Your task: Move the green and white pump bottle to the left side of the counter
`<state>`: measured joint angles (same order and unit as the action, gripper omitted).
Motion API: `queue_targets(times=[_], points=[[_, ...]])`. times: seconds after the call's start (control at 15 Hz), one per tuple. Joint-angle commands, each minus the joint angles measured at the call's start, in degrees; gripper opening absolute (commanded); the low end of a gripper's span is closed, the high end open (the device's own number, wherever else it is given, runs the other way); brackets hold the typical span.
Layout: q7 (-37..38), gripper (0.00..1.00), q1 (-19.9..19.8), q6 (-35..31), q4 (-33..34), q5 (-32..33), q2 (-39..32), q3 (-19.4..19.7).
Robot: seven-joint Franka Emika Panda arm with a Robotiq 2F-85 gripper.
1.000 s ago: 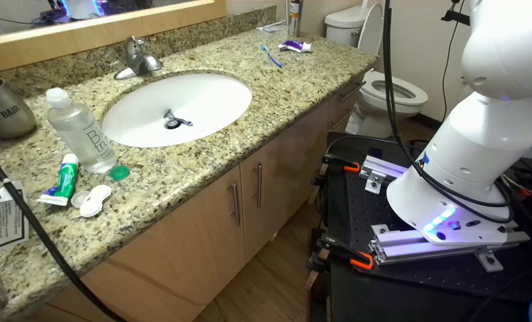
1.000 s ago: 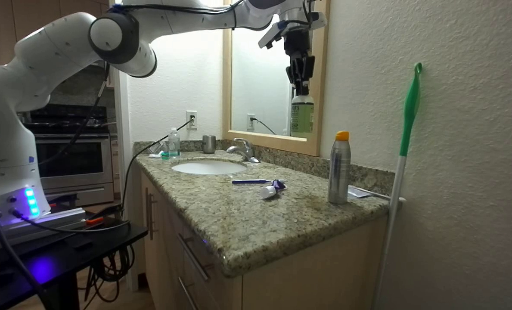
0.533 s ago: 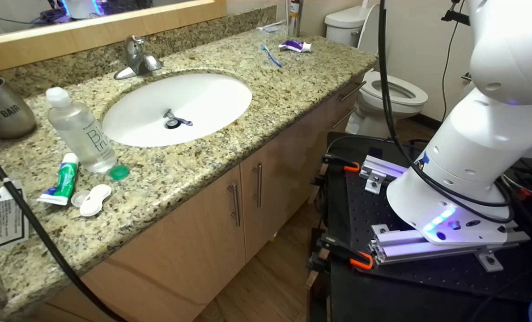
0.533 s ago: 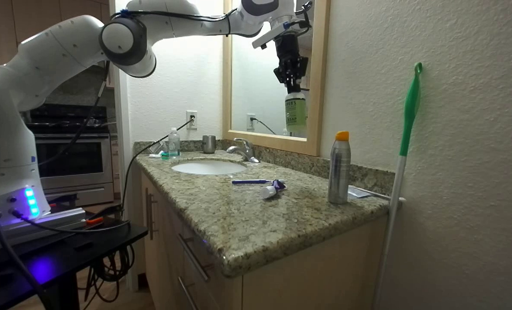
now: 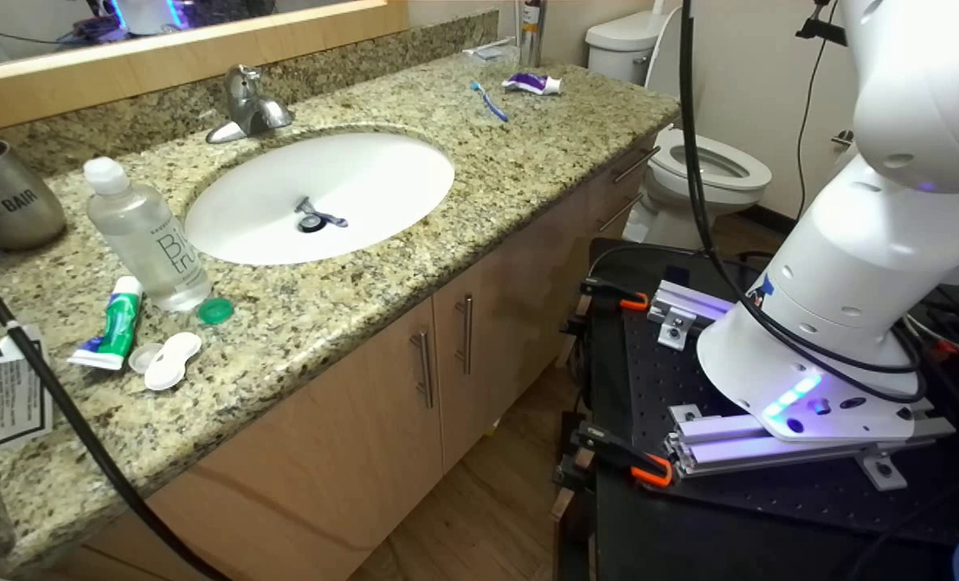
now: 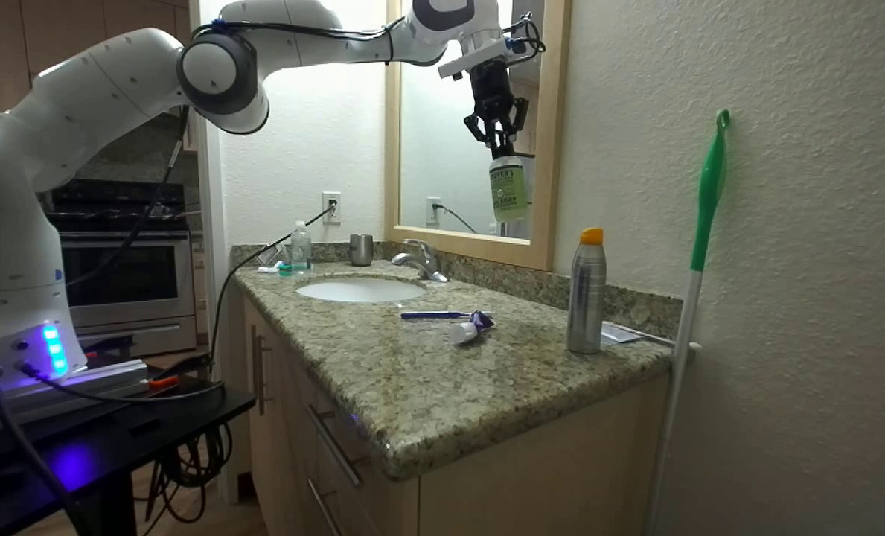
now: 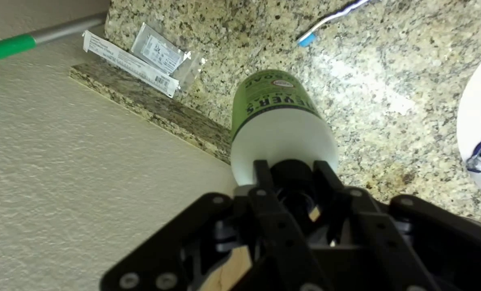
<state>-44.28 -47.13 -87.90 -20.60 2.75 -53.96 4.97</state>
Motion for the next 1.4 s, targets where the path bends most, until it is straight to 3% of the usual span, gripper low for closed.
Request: queue_targets(times=[0.0, 0.07, 0.13, 0.6, 1.0, 1.07, 1.33], points=[[0.1, 0.3, 0.1, -0.6, -1.5, 0.1, 0.8, 0.0], [0.1, 0.3, 0.0, -0.6, -1.6, 0.1, 0.6, 0.0], [0.1, 0.08, 0.0, -0.6, -1.6, 0.1, 0.5, 0.0], [-18.5, 0.08, 5.5, 0.0, -1.9, 1.2, 0.8, -0.4], [-32.7, 0.08, 8.9, -3.2, -1.0, 2.1, 0.3, -0.1], [-28.5, 0.3, 8.4, -1.5, -1.8, 1.1, 0.3, 0.1], [-31.0, 0.3, 9.1, -2.8, -1.8, 1.1, 0.3, 0.1]])
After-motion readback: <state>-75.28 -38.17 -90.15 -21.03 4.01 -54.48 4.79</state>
